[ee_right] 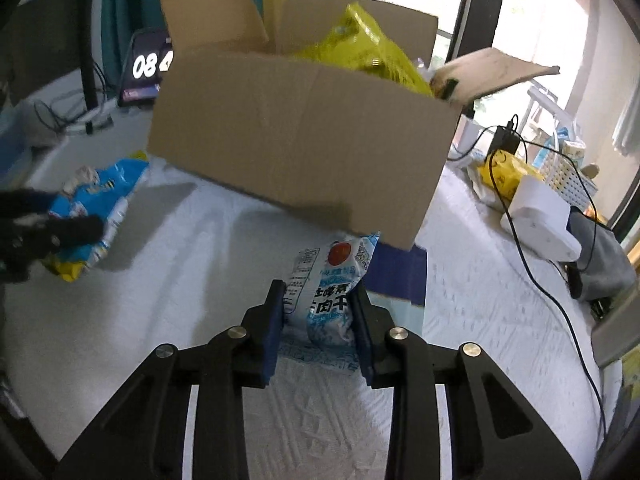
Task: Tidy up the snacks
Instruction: 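Grasp the blue cartoon bag with the left gripper while the right grasps the blue-white meat pack, then carry both packs over the box and open both grippers to drop them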
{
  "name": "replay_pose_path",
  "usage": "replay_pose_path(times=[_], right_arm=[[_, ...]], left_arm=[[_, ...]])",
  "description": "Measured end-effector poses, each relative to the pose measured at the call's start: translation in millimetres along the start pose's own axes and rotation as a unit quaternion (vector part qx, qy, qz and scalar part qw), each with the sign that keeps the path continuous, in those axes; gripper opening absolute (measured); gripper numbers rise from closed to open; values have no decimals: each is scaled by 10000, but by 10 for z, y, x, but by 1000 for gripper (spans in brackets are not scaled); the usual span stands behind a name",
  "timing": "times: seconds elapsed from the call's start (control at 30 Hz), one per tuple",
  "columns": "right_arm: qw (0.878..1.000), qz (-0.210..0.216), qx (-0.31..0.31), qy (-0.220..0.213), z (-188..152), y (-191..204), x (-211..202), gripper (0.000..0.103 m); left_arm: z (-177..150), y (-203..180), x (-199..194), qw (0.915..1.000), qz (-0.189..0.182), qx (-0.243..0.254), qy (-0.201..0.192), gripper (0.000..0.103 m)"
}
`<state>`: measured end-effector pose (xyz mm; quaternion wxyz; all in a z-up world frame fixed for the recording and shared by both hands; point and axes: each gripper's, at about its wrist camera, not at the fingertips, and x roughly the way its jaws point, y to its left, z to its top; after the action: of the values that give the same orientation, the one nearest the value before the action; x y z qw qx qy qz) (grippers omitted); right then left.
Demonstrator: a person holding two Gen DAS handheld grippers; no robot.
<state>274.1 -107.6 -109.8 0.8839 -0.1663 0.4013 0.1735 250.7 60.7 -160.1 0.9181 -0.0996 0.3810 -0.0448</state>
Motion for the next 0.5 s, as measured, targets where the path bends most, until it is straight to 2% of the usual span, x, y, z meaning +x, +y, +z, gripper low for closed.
replay_pose_path(times=[0.5], right_arm=[[9958,224,-66,-891,678,-89,-591,34]], left_arm=[[522,-172,-414,9974,-137,195,-676,71]])
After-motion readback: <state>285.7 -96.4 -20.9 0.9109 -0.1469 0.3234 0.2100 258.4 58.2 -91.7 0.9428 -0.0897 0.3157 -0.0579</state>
